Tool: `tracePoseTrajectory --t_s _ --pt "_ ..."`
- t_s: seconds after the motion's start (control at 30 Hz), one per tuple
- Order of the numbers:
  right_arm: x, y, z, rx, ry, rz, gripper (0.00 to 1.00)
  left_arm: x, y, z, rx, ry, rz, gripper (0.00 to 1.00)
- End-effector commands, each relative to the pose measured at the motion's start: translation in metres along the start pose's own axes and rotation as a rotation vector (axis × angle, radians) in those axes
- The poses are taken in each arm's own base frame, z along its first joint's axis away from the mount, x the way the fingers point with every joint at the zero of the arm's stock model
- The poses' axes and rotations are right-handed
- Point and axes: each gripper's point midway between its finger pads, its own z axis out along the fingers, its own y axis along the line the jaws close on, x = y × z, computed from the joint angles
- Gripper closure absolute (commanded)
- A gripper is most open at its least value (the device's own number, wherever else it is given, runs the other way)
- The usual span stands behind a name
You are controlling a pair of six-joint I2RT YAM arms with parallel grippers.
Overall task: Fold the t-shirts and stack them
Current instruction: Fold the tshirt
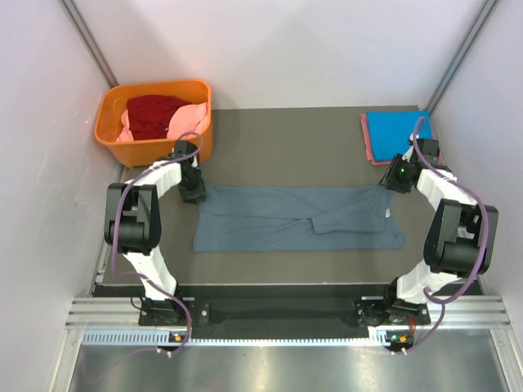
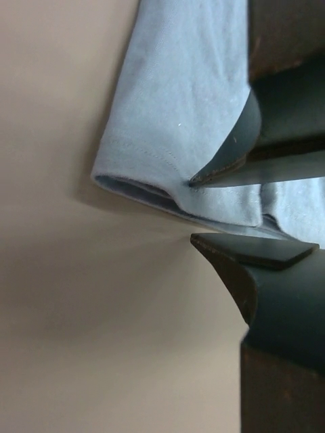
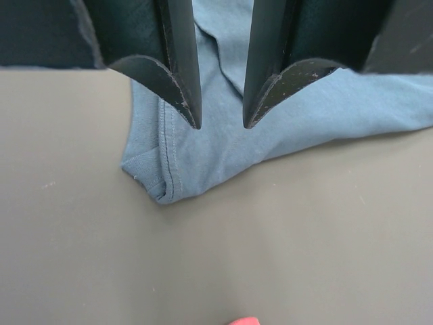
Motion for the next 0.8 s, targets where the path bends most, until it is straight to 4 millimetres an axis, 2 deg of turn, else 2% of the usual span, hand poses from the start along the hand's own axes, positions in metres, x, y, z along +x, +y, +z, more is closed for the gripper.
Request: tracePoseTrajectory --t_s 0.0,0.17,0.27,0.3,0.37,0.43,0.57,0.77 --pt "-0.034 0.013 -0.019 -0.020 -0.106 -0.039 0.68 -0.006 0.000 0.009 0.004 -0.004 0.006 0.62" --pt "-0.032 0.012 -0.021 -0.014 -0.108 -0.038 0.68 0.002 0.000 0.018 0.001 0.030 0.000 0.71" --pt "-0.032 0.012 -0.023 -0.013 -0.111 -0.040 0.67 0.005 0.001 0.020 -0.006 0.048 -0.007 0.83" --pt "-0.032 0.012 -0.025 -0.013 -0.113 -0.042 0.67 0.009 0.002 0.020 -0.012 0.065 -0.012 0.94" --pt "-0.031 0.013 -0.025 -0.020 -0.112 -0.040 0.67 0.006 0.004 0.018 -0.032 0.061 -0.017 1.00" --pt "-0.030 0.015 -0.022 -0.031 -0.115 -0.037 0.67 0.005 0.013 0.013 -0.083 0.056 -0.021 1.00" --pt "-0.010 0.019 -0.009 -0.064 -0.064 0.000 0.67 -0.002 0.020 0.002 -0.121 0.027 -0.030 1.00" --pt "-0.016 0.016 -0.010 -0.034 -0.088 0.015 0.65 -0.001 0.031 -0.008 -0.162 0.018 -0.044 1.00"
